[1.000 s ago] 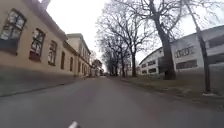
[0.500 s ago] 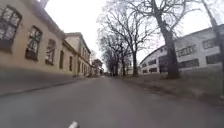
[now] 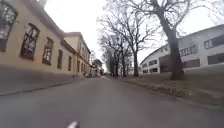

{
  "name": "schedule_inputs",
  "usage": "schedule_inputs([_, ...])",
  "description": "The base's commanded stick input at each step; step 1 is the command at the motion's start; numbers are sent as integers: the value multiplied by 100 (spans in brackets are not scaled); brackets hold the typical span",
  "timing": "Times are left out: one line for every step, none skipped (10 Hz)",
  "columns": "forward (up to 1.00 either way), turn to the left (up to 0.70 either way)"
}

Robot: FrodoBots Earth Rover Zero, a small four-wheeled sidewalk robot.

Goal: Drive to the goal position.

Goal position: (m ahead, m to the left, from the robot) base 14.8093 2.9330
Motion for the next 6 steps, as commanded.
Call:
schedule_inputs([100,0])
schedule_inputs([100,0])
schedule_inputs([100,0])
schedule_inputs([100,0])
schedule_inputs([100,0])
schedule_inputs([100,0])
